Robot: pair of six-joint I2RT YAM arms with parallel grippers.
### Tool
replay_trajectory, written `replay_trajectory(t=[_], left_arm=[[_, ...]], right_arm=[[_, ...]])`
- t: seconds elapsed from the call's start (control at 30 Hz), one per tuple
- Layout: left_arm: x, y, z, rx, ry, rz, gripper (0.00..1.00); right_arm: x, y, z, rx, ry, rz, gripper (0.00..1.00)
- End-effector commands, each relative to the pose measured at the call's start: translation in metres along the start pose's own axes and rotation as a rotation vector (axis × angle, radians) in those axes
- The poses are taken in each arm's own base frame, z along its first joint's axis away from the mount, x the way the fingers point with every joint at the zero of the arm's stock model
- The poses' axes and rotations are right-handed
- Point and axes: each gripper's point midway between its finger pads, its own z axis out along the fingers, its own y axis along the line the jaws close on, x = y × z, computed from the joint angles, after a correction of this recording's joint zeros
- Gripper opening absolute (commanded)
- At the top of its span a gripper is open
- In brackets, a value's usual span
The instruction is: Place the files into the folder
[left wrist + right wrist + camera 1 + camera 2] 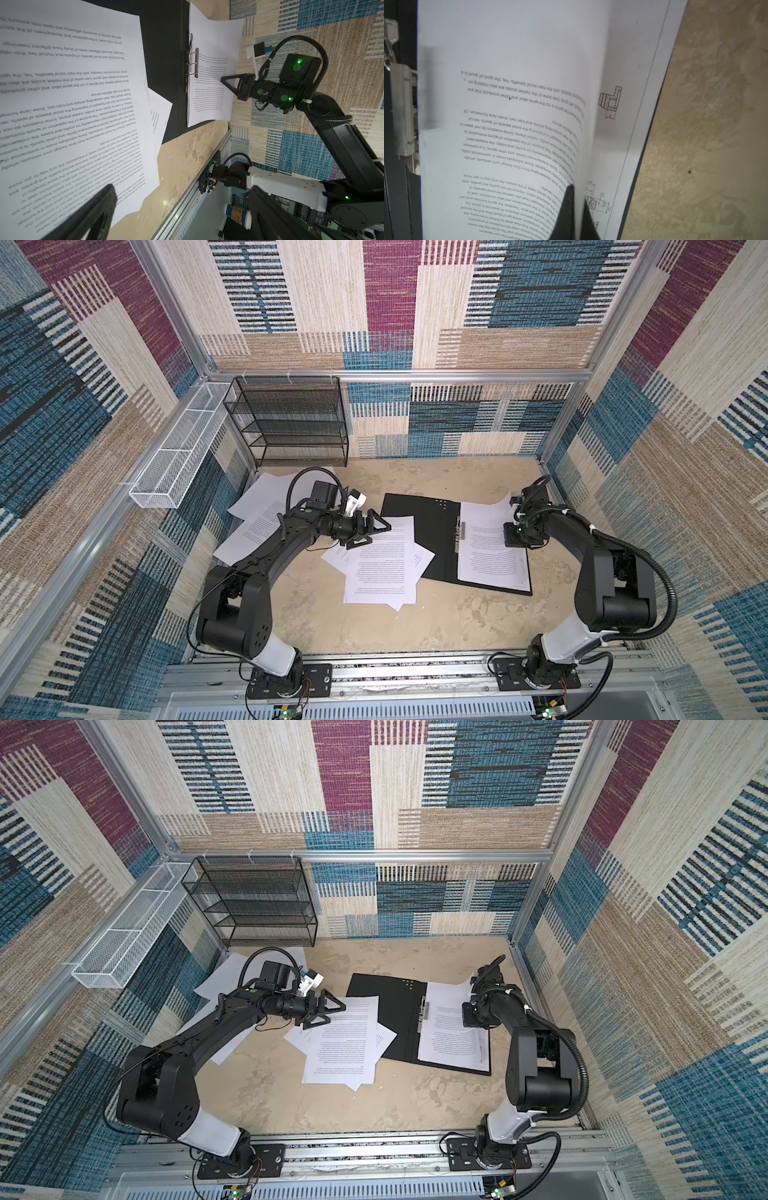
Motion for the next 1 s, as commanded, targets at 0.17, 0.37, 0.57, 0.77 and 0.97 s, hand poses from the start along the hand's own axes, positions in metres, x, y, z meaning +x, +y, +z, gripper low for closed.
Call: replay_trajectory(t=[0.17, 0.37, 0.57, 0.77, 0.97], left_arm=[[-0.002, -0.003, 0.001, 0.022, 0.0, 0.006, 0.99], [-0.001, -0.002, 0.001, 0.02, 0.002, 0.001, 0.99], [-0.001, -0.001, 0.003, 0.021, 0.006, -0.004, 0.99], [-0.001, 0.0, 0.003, 0.019, 0.008, -0.007, 0.99], [-0.001, 0.001, 0.004, 0.017, 0.009, -0.012, 0.99]], right_arm=[[-0.003, 0.0, -0.002, 0.002, -0.027, -0.009, 0.0], [-0.004, 0.002, -0.002, -0.011, -0.036, -0.01, 0.0], [-0.002, 0.005, -0.001, -0.023, -0.036, -0.011, 0.0], [-0.001, 0.007, 0.0, -0.024, -0.038, -0.017, 0.0], [-0.001, 0.008, 0.002, -0.029, -0.036, -0.013, 0.0]])
